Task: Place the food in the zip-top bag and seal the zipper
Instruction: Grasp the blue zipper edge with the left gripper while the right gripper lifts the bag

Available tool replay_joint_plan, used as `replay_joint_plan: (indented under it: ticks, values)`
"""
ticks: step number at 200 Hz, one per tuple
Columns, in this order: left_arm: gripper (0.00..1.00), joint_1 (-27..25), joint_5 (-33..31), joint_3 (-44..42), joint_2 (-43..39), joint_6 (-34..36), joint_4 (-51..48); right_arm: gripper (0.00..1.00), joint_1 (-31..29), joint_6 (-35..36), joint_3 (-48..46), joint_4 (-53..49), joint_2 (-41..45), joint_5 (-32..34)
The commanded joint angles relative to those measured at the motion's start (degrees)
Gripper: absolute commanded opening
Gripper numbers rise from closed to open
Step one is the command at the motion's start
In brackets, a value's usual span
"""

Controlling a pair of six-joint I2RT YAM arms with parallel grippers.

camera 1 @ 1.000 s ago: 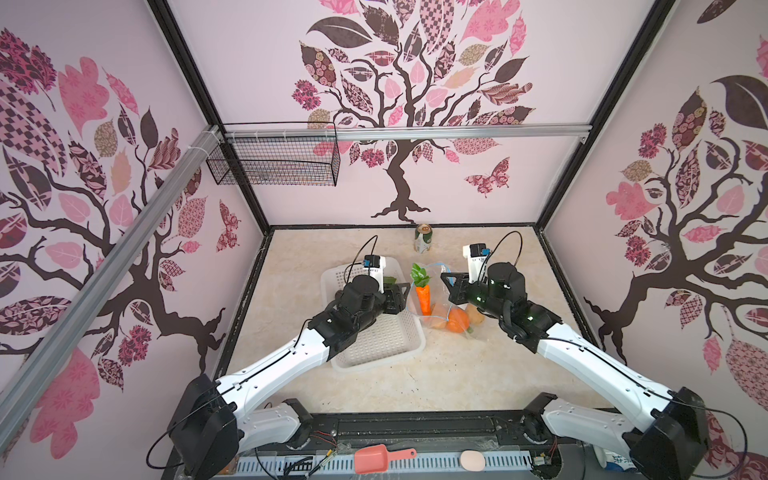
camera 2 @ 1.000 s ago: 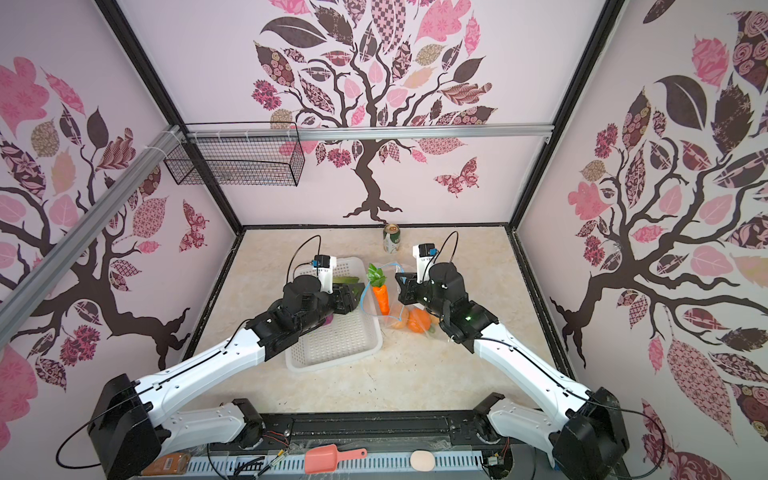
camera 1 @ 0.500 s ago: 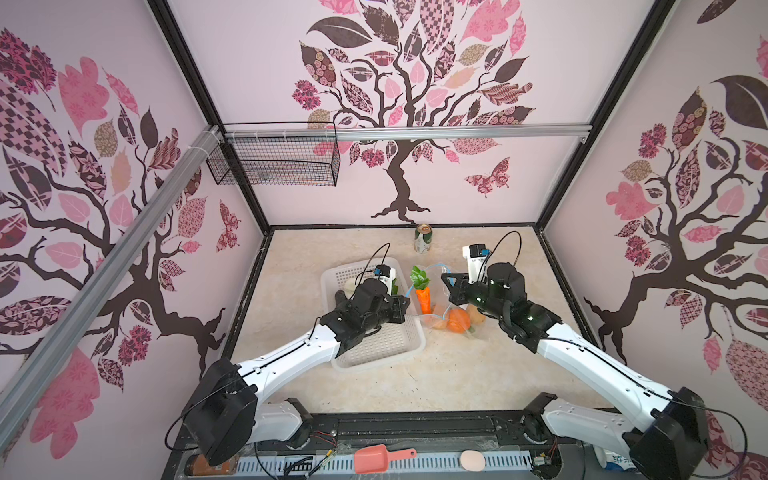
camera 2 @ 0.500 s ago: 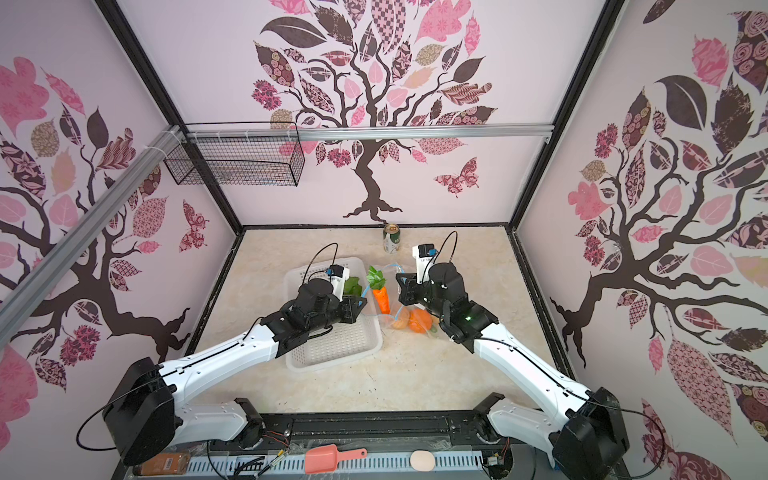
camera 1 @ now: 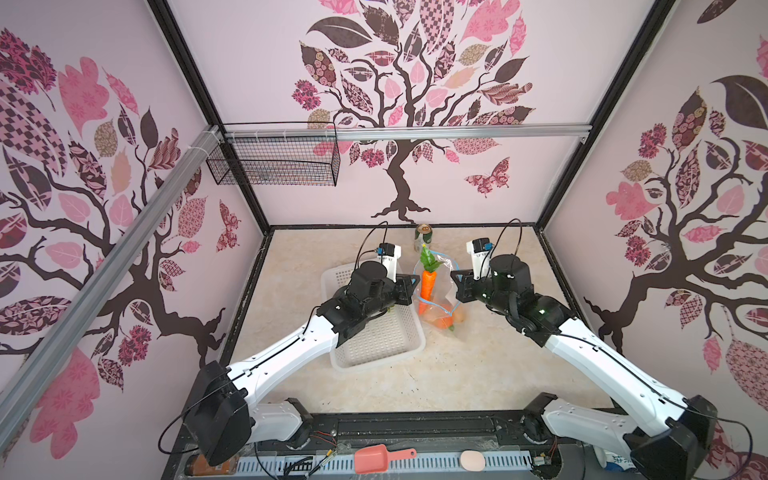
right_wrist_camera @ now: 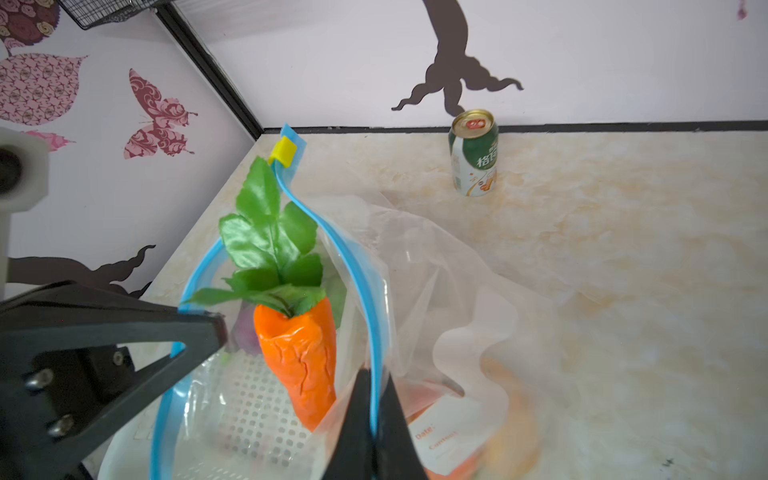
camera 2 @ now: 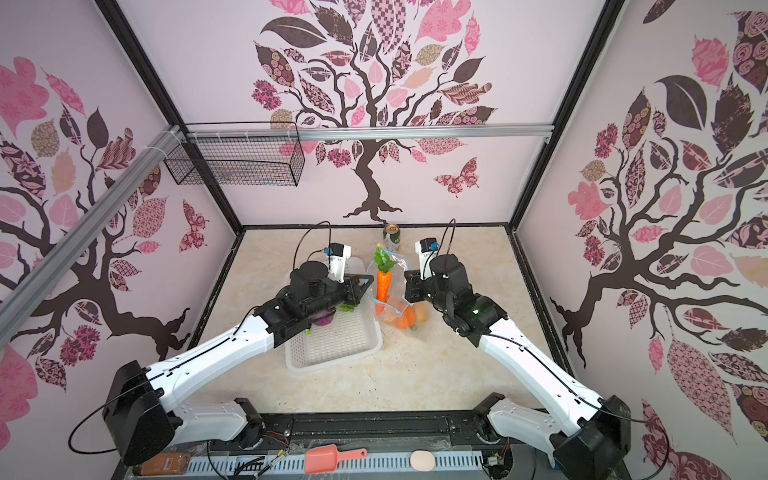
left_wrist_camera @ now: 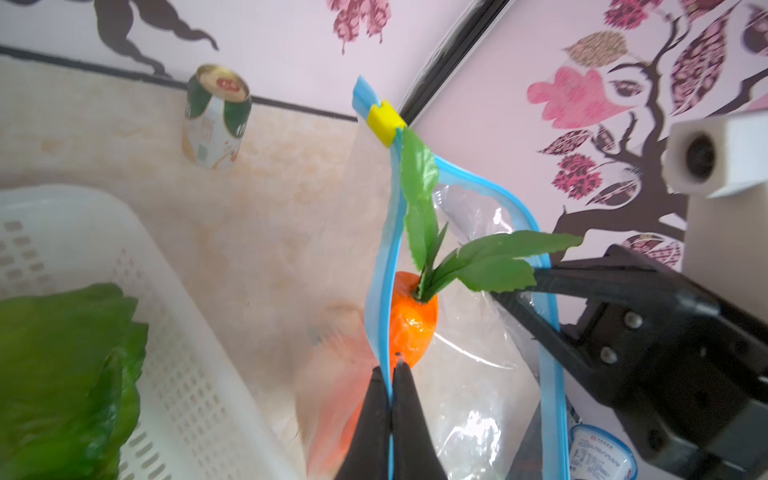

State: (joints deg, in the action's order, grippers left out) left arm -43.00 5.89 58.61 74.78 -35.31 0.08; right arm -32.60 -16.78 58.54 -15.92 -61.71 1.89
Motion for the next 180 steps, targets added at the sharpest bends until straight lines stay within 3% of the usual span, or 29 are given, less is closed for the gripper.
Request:
replay_joint_plan:
  ticks: [1,47,81,101,117,138,180]
  values:
    - [0.0,0.0,1.7,4.2,-0.6,1.3,3.9,0.0,-0.1,2.5,3.6,-6.8,3.4,6.3]
    - [0.0,-1.0,3.8,6.4,2.5,0.7,5.0,0.0,-0.1,3.3,4.5,-6.6,6.3,7.5]
    - [0.0,-1.1,2.1,5.6,4.4,1.1,4.6,0.0,-0.2,4.5,3.7,-7.6,3.1,8.8]
    - [0.0,-1.0,-0.5,7.4,6.9,1.4,0.3,0.0,-0.2,5.6,4.3,-8.1,1.1,11.4]
    - [0.0,-1.0,2.8,10.7,8.3,2.2,-3.0,0.0,-0.1,6.3,5.6,-8.5,0.6,13.3]
    - [0.0,-1.4,6.2,12.0,7.2,1.7,-1.5,0.0,-0.1,7.1,4.9,-5.1,3.2,12.7]
    - [0.0,-1.6,3.6,11.8,5.9,2.2,-1.7,0.0,-0.1,8.3,4.2,-1.8,5.8,14.9]
